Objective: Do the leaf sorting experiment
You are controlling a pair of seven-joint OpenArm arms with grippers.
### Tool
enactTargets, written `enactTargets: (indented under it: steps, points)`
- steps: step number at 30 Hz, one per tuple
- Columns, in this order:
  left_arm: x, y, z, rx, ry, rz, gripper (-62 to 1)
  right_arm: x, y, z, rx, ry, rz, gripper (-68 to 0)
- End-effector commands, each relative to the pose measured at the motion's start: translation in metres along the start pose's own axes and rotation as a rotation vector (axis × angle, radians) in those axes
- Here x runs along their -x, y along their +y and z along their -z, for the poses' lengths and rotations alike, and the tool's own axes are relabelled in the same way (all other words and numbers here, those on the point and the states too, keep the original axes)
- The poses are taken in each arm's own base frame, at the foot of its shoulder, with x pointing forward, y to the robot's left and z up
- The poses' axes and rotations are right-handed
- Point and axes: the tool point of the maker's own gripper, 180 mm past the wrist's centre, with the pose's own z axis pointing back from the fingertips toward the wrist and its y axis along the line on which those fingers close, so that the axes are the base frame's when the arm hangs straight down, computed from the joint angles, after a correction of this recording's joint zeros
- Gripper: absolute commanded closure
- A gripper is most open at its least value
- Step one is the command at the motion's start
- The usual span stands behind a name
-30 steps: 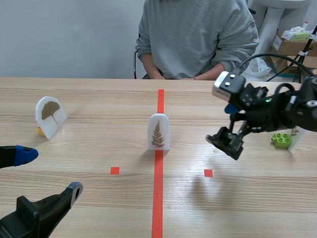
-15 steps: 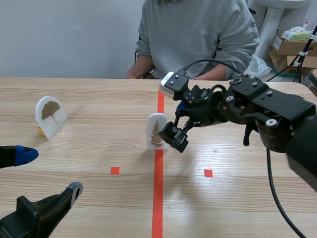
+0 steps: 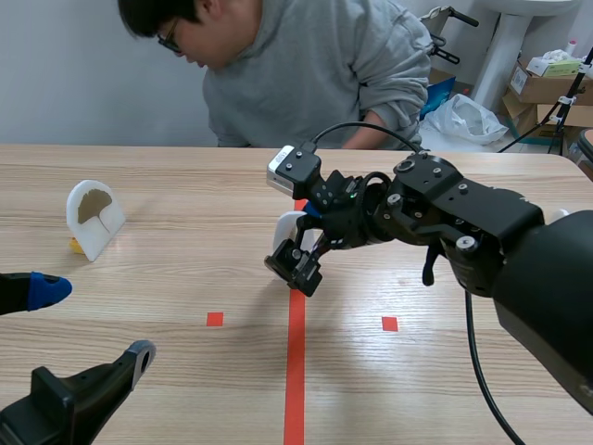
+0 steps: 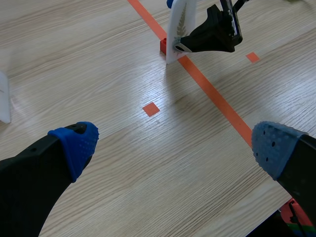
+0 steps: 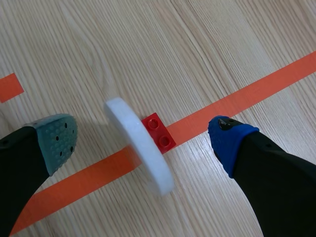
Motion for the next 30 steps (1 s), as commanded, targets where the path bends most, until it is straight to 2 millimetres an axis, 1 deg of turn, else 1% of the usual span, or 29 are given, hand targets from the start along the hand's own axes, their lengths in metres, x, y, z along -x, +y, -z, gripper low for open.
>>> enactTargets:
  steps: [1,3,4,8,13,18,23,27,30]
  points:
    - [-0.007,0.001,0.0,-0.002,-0.027,-0.001,-62.3,-0.015,-0.007,-0.003,0.013,-0.04,-0.016,-53.8]
    - [-0.007,0.001,0.0,-0.002,-0.027,-0.001,-62.3,-0.013,-0.005,-0.003,0.01,-0.038,-0.012,-53.7]
    - [-0.007,0.001,0.0,-0.002,-0.027,-0.001,-62.3,-0.011,-0.003,-0.002,0.007,-0.035,-0.008,-52.4]
    - [-0.007,0.001,0.0,-0.002,-0.027,-0.001,-62.3,-0.007,0.002,-0.002,0.0,-0.029,0.0,-39.9]
    - [-0.007,0.001,0.0,-0.002,-0.028,-0.001,-62.3,-0.003,0.005,-0.001,-0.006,-0.024,0.007,-31.0]
    - [-0.007,0.001,0.0,-0.002,-0.028,-0.001,-62.3,-0.003,0.005,-0.001,-0.006,-0.024,0.007,-17.3]
    - [-0.007,0.001,0.0,-0.002,-0.027,-0.001,-62.3,-0.003,0.005,-0.001,-0.006,-0.024,0.007,-10.5]
    - [-0.007,0.001,0.0,-0.002,-0.027,-0.001,-62.3,-0.003,0.005,-0.001,-0.006,-0.024,0.006,-3.5]
    - [-0.007,0.001,0.0,-0.002,-0.027,-0.001,-62.3,-0.002,0.005,-0.001,-0.006,-0.022,0.006,-2.7]
